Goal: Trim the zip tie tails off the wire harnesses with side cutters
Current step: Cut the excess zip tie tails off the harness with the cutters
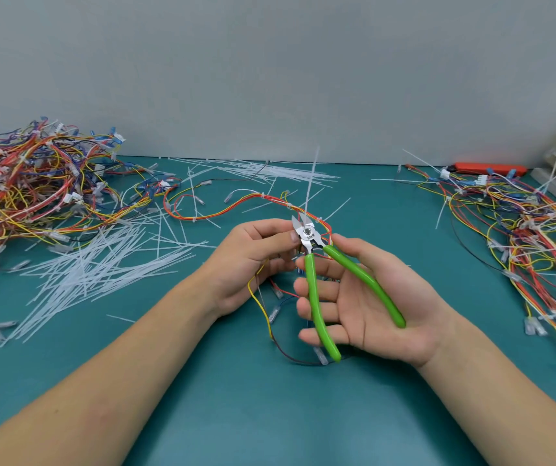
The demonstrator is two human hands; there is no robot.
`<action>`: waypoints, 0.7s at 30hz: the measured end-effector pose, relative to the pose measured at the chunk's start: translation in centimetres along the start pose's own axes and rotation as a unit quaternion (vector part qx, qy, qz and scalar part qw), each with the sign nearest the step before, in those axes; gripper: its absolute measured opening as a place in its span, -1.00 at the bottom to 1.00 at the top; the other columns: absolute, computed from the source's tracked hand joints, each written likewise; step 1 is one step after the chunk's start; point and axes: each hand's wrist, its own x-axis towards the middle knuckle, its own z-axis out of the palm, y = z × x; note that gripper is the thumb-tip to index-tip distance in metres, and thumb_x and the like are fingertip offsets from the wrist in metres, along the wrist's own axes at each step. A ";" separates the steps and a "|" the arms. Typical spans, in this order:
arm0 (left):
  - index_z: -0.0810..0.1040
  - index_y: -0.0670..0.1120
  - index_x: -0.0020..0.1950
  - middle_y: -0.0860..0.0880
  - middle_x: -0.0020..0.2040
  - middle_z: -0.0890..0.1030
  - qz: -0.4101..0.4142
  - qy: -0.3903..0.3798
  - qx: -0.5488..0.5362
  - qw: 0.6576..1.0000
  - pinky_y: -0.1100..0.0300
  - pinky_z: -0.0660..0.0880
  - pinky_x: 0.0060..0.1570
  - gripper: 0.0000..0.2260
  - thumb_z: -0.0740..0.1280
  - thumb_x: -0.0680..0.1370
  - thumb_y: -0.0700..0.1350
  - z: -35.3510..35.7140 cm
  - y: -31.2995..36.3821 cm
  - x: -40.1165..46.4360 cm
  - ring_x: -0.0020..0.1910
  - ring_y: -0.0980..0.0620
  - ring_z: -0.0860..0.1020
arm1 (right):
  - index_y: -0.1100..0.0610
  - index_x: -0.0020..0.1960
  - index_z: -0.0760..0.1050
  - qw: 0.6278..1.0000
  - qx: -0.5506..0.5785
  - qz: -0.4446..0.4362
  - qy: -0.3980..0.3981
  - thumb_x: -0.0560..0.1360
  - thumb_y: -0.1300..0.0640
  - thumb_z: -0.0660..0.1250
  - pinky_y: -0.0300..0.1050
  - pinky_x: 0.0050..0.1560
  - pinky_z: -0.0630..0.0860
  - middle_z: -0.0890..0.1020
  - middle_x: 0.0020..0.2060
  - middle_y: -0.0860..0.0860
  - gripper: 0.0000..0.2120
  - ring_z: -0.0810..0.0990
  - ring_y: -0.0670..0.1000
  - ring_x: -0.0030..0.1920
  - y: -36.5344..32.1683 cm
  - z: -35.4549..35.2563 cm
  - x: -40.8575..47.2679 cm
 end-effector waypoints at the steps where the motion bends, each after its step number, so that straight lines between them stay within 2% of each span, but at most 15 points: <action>1: 0.73 -0.10 0.01 -0.07 -0.08 0.67 0.000 -0.001 0.000 1.000 0.25 0.56 -0.16 -0.85 0.41 0.50 -0.13 0.0 0.0 0.0 -0.19 0.04 0.51 | 0.14 0.14 0.61 1.000 0.002 0.003 0.000 0.60 -0.18 0.30 0.21 -0.02 0.66 0.68 0.01 0.18 -0.60 0.71 0.18 -0.05 -0.1 -0.1 0.0; 4: 0.73 -0.11 0.02 -0.08 -0.09 0.66 -0.003 0.003 -0.002 1.000 0.26 0.56 -0.18 -0.84 0.41 0.50 -0.13 0.0 0.1 0.0 -0.21 0.05 0.51 | 0.15 0.15 0.62 1.000 0.008 0.008 -0.002 0.60 -0.17 0.29 0.24 0.01 0.66 0.68 0.06 0.20 -0.59 0.71 0.20 0.00 -0.1 -0.1 0.0; 8: 0.72 -0.12 0.05 -0.08 -0.08 0.67 -0.005 0.005 0.000 1.000 0.26 0.55 -0.17 -0.82 0.42 0.49 -0.12 -0.1 0.0 0.0 -0.22 0.07 0.53 | 0.14 0.15 0.63 1.000 0.003 0.008 0.005 0.59 -0.17 0.29 0.19 -0.04 0.67 0.68 0.03 0.18 -0.60 0.71 0.18 -0.04 -0.2 0.0 -0.1; 11: 0.71 -0.13 0.08 -0.09 -0.06 0.68 -0.007 0.010 0.003 1.000 0.25 0.56 -0.14 -0.80 0.43 0.49 -0.12 -0.2 -0.1 0.1 -0.16 0.04 0.53 | 0.11 0.10 0.64 1.000 -0.001 0.005 0.014 0.58 -0.19 0.32 0.01 -0.24 0.65 0.66 -0.13 0.09 -0.61 0.66 0.07 -0.24 -0.2 0.2 0.0; 14: 0.71 -0.16 0.10 -0.12 -0.04 0.67 -0.009 0.013 0.002 1.000 0.25 0.56 -0.14 -0.78 0.44 0.49 -0.12 -0.2 -0.1 0.2 -0.12 0.01 0.51 | 0.08 0.01 0.68 0.999 0.000 -0.015 0.035 0.56 -0.27 0.34 -0.21 -0.49 0.46 0.50 -0.31 -0.02 -0.58 0.45 -0.07 -0.46 -0.1 0.2 -0.1; 21: 0.69 -0.19 0.11 -0.14 -0.04 0.65 -0.011 0.013 0.004 1.000 0.26 0.54 -0.16 -0.75 0.43 0.48 -0.12 -0.1 -0.1 0.2 -0.11 -0.02 0.49 | 0.08 -0.03 0.67 0.999 -0.001 -0.021 0.038 0.55 -0.28 0.34 -0.24 -0.55 0.41 0.45 -0.34 -0.03 -0.59 0.39 -0.09 -0.50 -0.2 0.4 -0.2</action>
